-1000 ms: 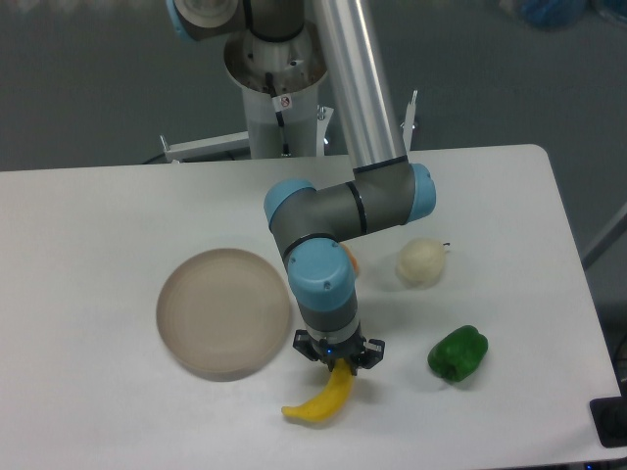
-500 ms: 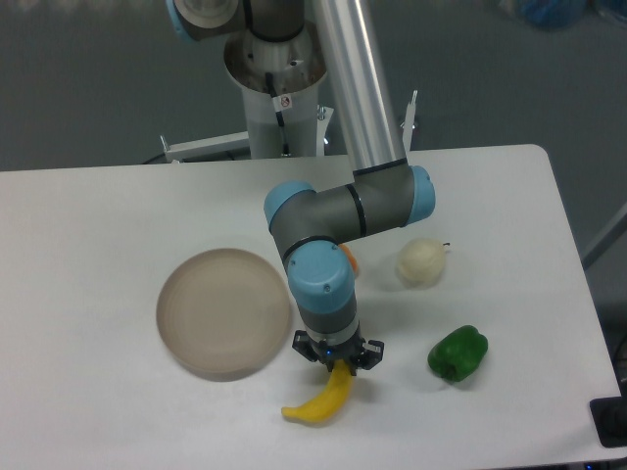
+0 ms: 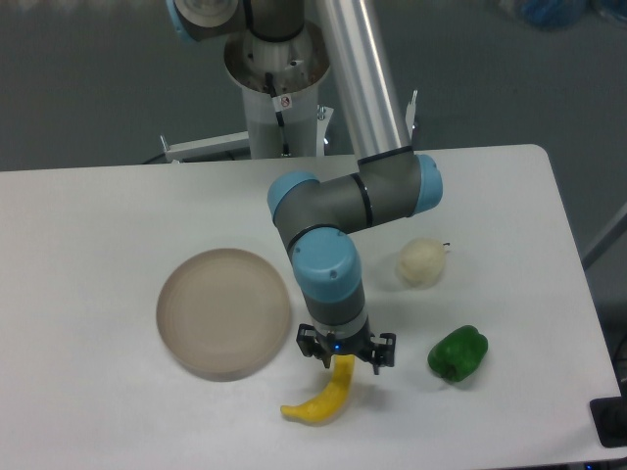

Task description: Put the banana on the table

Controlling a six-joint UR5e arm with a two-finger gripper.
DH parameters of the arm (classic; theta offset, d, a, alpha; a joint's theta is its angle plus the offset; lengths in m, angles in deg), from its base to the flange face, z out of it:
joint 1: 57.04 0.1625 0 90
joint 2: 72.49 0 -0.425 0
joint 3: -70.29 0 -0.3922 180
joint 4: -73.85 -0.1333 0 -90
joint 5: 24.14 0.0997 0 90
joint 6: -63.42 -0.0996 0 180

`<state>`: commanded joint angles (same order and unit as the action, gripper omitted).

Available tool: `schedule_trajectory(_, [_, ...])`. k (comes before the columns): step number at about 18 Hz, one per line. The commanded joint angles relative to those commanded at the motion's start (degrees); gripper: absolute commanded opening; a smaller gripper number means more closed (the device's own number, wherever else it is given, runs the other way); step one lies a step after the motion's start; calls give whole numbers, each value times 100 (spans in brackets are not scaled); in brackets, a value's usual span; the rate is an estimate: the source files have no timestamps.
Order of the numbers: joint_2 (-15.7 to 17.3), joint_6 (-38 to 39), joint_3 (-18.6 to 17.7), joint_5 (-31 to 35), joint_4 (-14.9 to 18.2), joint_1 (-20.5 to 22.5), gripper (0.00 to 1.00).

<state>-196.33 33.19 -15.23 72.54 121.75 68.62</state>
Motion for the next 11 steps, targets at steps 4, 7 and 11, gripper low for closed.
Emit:
schedule_trajectory(4, [-35, -483, 395, 0, 0, 256, 100])
schedule_trajectory(7, [-79, -1096, 589, 0, -9, 379, 100])
schedule_trajectory(11, [-70, -2002, 668, 9, -281, 511, 100])
